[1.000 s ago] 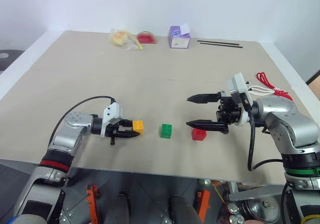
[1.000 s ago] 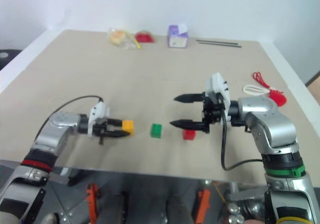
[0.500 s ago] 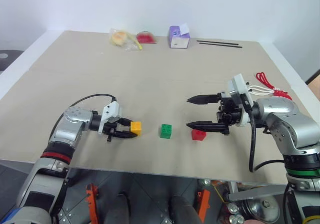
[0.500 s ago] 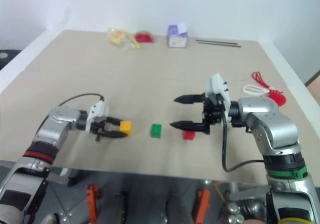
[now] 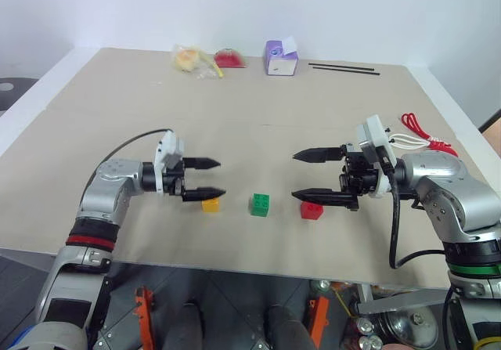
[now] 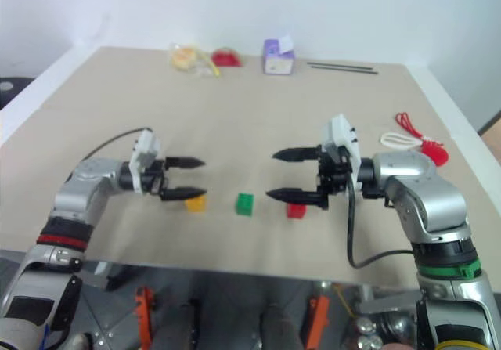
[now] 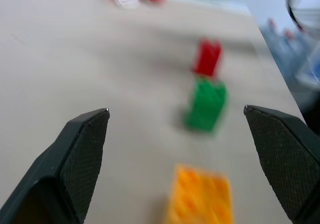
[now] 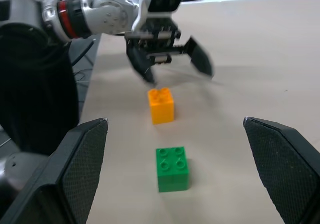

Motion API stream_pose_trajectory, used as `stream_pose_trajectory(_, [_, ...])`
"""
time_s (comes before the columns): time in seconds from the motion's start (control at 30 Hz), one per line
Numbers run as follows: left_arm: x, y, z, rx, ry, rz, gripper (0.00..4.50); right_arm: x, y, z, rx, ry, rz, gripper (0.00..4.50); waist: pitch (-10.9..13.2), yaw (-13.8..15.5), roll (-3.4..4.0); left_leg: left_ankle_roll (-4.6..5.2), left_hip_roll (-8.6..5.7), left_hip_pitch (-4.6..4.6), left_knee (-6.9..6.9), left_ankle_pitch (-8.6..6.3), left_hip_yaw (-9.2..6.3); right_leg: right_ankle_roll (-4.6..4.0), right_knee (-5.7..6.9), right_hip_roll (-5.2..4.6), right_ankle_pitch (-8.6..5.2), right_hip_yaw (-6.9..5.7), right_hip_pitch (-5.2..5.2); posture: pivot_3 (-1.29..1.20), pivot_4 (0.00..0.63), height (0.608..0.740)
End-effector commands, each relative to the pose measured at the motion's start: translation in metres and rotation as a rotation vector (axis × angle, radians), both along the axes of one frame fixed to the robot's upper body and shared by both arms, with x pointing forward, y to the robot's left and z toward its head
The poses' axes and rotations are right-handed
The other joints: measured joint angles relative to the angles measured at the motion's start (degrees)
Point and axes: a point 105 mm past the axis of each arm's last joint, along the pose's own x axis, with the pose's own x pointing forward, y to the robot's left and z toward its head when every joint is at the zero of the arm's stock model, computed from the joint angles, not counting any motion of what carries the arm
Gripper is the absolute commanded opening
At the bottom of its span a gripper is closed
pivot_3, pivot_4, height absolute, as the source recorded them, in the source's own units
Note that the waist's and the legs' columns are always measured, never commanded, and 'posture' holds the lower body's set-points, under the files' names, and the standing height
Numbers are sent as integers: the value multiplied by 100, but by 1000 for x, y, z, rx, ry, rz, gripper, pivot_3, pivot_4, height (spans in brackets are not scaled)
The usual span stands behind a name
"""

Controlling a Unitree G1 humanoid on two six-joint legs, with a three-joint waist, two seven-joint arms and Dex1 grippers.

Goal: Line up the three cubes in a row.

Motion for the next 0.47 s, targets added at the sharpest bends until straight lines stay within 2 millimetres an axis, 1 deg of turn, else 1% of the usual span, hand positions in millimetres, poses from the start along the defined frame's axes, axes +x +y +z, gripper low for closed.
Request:
stream_pose_trajectory(0.03, [21, 21, 38, -204, -59, 315, 4462, 25, -12, 17, 134, -53, -214, 4500, -1, 0, -1, 0, 0, 1, 2, 0, -1, 2, 1, 1, 1, 0, 3, 0, 150, 740])
stream_pose_trajectory(0.1, [31, 31, 32, -216, -59, 515, 4462, 45, -18, 13, 179, -55, -361, 4500, -2, -4, -2, 0, 0, 7, 6, 1, -1, 9, 1, 1, 10, 1, 6, 0, 150, 740])
stream_pose_trajectory(0.13, [35, 36, 25, -217, -48, 627, 4462, 54, -21, 8, 194, -64, -446, 4500, -2, -1, -2, 4, 0, 6, 6, 3, -1, 15, 1, 1, 15, 1, 7, 0, 150, 740])
stream_pose_trajectory(0.17, [36, 41, 21, -229, -42, 713, 4462, 62, -24, 3, 206, -74, -520, 4500, -3, -2, -1, 5, 0, 7, 6, 4, -1, 23, 1, 2, 23, 1, 7, 0, 150, 740])
stream_pose_trajectory(0.23, [32, 52, 14, -309, -22, 857, 4462, 77, -35, -10, 227, -90, -700, 4500, -3, 2, -1, 4, 0, 7, 5, 5, 0, 29, 0, 2, 29, 3, 6, 0, 150, 740])
stream_pose_trajectory(0.27, [29, 59, 6, -318, -12, 928, 4462, 84, -42, -16, 231, -125, -804, 4500, -3, 9, -2, 3, 0, 6, 3, 7, 0, 29, 0, 3, 31, 3, 5, 0, 150, 740])
stream_pose_trajectory(0.3, [27, 64, -1, -310, -11, 987, 4462, 88, -50, -20, 243, -156, -900, 4500, -3, 11, -2, 2, 0, 5, 1, 8, -1, 29, 0, 3, 31, 3, 4, 0, 150, 740])
stream_pose_trajectory(0.33, [24, 74, -10, -328, 14, 1072, 4462, 92, -61, -26, 281, -161, -1008, 4500, -3, 15, -3, 1, 0, 6, 0, 8, -1, 29, 0, 4, 31, 3, 4, 0, 150, 740])
stream_pose_trajectory(0.4, [21, 86, -18, -351, 35, 1180, 4462, 95, -78, -34, 336, -166, -1159, 4500, -4, 22, -4, -4, 0, 5, -3, 11, -1, 30, 0, 5, 32, 2, 3, 0, 150, 740])
stream_pose_trajectory(0.43, [20, 89, -21, -351, 41, 1206, 4462, 96, -85, -38, 354, -167, -1215, 4500, -3, 28, -3, -8, 0, 5, -4, 13, -2, 29, 0, 5, 33, 2, 3, 0, 150, 740])
stream_pose_trajectory(0.47, [20, 91, -25, -304, 28, 1237, 4462, 97, -92, -41, 372, -172, -1266, 4500, -3, 28, -3, -15, -2, 3, -4, 18, -1, 29, -1, 5, 33, 3, 2, 0, 150, 740])
